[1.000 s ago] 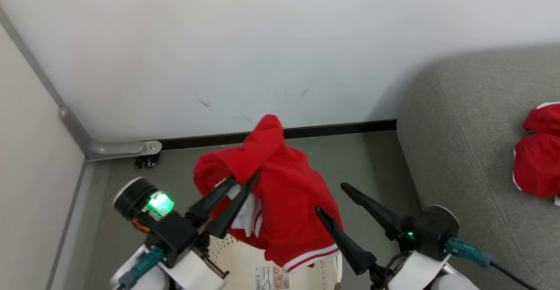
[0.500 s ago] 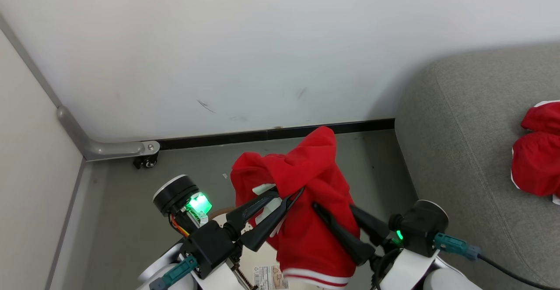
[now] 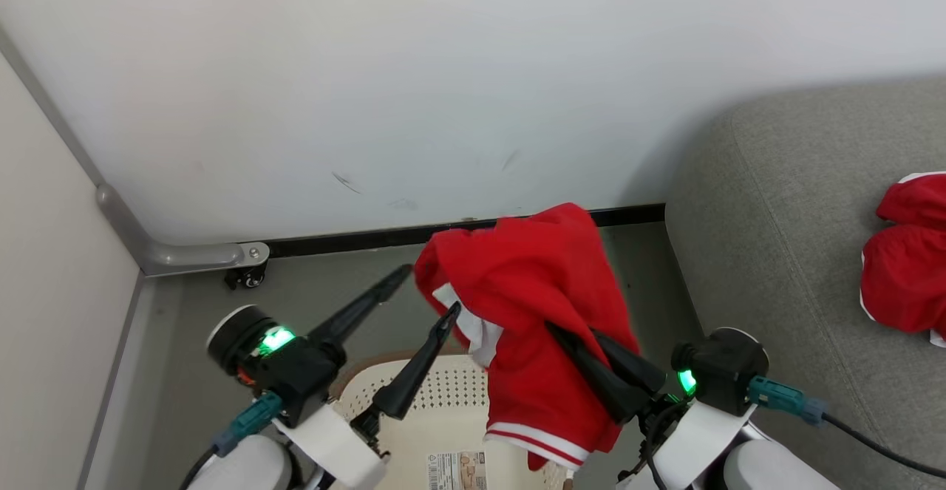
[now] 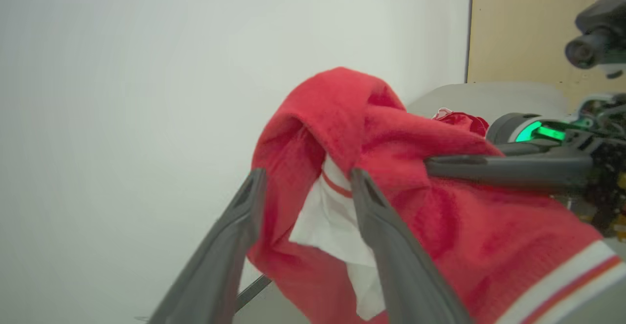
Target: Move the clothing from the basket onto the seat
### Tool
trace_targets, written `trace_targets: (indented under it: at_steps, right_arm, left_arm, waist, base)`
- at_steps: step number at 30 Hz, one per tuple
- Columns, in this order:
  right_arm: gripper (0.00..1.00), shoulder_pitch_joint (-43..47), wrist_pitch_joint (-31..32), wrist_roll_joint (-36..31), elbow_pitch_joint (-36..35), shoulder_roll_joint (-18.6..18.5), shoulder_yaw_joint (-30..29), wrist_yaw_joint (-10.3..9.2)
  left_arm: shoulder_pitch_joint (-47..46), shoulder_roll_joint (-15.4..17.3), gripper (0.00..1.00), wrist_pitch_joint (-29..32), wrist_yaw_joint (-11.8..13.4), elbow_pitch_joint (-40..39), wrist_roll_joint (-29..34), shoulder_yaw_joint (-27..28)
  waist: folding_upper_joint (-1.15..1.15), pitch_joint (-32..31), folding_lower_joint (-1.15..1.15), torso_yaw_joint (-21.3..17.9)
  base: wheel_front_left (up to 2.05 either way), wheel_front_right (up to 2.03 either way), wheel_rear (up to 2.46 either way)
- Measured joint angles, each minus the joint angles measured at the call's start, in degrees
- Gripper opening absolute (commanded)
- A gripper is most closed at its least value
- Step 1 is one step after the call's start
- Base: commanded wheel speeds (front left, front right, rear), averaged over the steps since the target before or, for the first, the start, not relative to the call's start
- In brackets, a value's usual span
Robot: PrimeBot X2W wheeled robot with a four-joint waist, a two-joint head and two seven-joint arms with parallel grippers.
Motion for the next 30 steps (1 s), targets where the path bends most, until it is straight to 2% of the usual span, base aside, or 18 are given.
trace_targets:
  at_steps: [5, 12, 17, 30]
  right_arm:
    - [0.00, 0.0, 0.0, 0.1, -0.2, 0.0, -1.5, 0.00]
    - [0.00, 0.2, 0.0, 0.4, -0.8, 0.1, -4.9, 0.00]
    - [0.00, 0.6, 0.0, 0.6, -1.2, 0.1, -7.5, 0.00]
    - [0.00, 3.9, 0.0, 0.5, -1.3, 0.2, -13.6, -0.01]
  left_arm:
    - [2.2, 0.8, 1.00, 0.4, 2.7, 2.5, -1.4, 3.6]
    - [6.3, 0.8, 1.00, 0.1, 6.7, 4.7, -6.4, 11.3]
    - [8.3, 1.5, 1.00, -0.2, 8.6, 5.6, -8.5, 15.3]
    - [12.8, 3.1, 1.00, -0.6, 9.6, 8.0, -9.2, 18.8]
  waist:
    - [0.00, 0.0, 0.00, -0.2]
    - [0.00, 0.1, 0.00, -0.1]
    - [0.00, 0.1, 0.00, 0.3]
    - [0.00, 0.0, 0.00, 0.6]
  base:
    - [0.00, 0.00, 0.00]
    - [0.00, 0.00, 0.00]
    - [0.00, 0.00, 0.00]
    - [0.00, 0.00, 0.00]
